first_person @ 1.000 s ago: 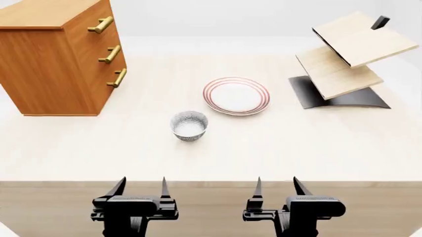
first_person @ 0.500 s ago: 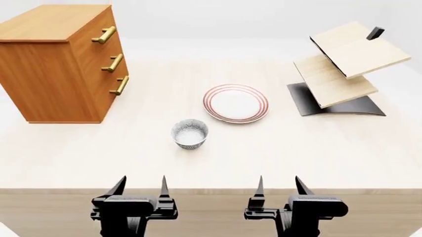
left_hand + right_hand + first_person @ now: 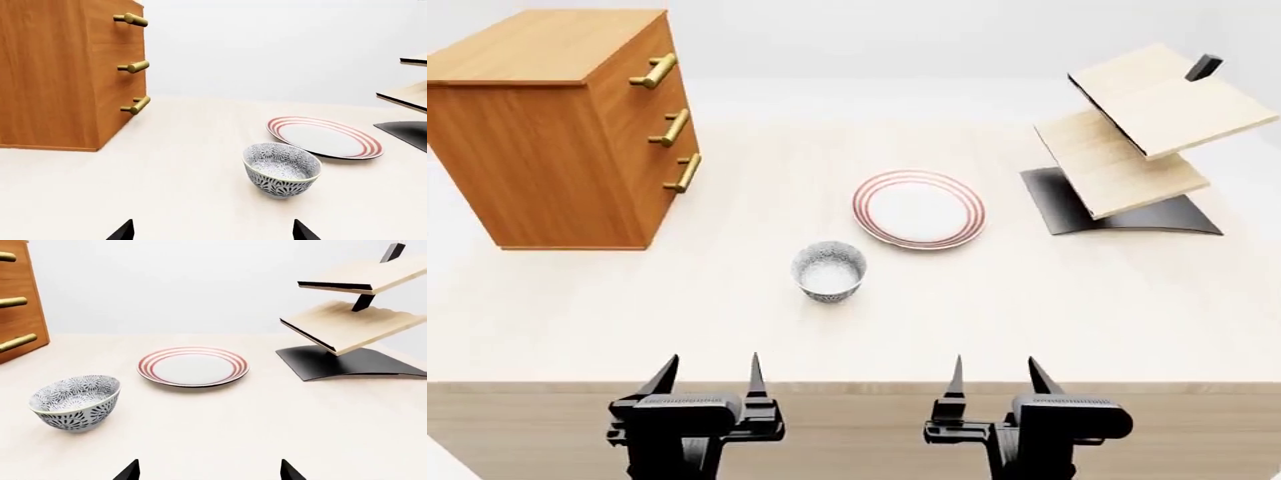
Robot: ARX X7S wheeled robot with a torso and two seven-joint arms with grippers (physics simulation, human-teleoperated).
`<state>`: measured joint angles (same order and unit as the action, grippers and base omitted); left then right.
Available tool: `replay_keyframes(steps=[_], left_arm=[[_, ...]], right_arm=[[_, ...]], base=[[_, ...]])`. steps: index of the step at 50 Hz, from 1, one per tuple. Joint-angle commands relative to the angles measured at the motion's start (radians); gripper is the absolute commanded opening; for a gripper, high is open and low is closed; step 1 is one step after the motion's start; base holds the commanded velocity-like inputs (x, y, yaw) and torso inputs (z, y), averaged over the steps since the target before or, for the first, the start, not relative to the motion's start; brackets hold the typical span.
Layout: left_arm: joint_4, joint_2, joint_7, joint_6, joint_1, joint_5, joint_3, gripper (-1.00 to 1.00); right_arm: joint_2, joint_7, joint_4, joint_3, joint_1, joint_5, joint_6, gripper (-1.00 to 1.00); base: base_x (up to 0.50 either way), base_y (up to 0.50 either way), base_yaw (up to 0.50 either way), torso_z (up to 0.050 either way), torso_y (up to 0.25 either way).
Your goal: Open the top drawer of the cabinet and put the bowl in it.
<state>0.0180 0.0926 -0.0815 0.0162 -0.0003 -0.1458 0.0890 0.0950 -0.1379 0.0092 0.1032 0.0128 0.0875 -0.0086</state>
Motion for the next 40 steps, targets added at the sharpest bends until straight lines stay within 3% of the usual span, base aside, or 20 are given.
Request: replay_keyframes(steps=[1,40], left_arm=[[0.004,0.012,-0.023,0.005,0.0,-0.017,0.005,1.0],[0.022,0.04,-0.062,0.019,0.007,-0.079,0.022,1.0]], right_arm=[[0.011,-0.029,-0.002,0.016,0.001,-0.003,0.003,1.0],[0.036,-0.053,-0.003,0.044,0.0,0.057,-0.008,1.0]], base=[[0.0,0.5,0.0,0.0,0.0],[0.0,0.5,0.0,0.0,0.0]])
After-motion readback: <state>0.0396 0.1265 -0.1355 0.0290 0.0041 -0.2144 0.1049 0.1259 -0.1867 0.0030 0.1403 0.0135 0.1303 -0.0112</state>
